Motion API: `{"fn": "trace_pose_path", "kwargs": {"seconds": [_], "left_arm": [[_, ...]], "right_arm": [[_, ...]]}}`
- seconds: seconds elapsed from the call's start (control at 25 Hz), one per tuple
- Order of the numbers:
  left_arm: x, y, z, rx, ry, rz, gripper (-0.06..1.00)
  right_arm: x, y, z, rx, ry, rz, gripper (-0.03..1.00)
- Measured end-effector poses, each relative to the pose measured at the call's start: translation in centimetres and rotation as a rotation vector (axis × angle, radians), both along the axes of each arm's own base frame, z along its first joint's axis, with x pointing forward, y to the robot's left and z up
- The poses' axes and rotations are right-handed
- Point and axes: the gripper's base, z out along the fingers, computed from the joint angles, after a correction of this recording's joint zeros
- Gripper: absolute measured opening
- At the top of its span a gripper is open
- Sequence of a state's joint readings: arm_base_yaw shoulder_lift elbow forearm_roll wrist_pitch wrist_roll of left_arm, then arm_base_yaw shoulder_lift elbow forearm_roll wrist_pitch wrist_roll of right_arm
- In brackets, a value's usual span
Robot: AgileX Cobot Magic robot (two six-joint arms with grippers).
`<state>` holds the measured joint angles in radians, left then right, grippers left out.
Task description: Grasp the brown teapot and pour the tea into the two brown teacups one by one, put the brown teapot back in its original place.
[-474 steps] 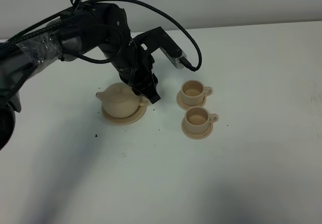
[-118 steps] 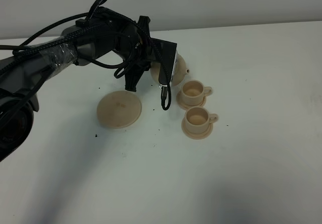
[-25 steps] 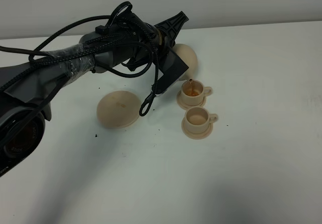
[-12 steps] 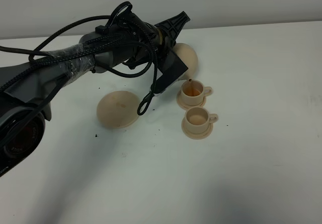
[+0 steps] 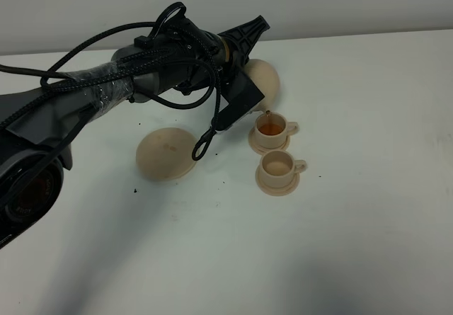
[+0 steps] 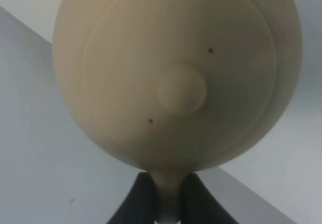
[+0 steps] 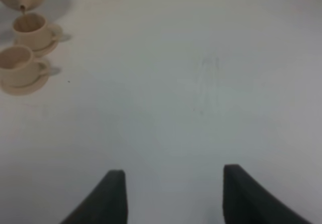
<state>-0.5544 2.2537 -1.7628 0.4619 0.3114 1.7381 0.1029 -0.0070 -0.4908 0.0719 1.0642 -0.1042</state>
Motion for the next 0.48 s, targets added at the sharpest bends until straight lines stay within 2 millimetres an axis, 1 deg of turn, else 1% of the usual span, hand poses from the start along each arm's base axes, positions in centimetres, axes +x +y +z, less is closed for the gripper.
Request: {"fn": "trace_pose_path", "kwargs": {"seconds": [0.48], "left_arm": [[0.02,-0.04,0.03,0.022,-0.012,-0.028,0.16]], "right_arm": [[0.0,0.0,0.0,0.0,0.0,0.0,0.46]]}}
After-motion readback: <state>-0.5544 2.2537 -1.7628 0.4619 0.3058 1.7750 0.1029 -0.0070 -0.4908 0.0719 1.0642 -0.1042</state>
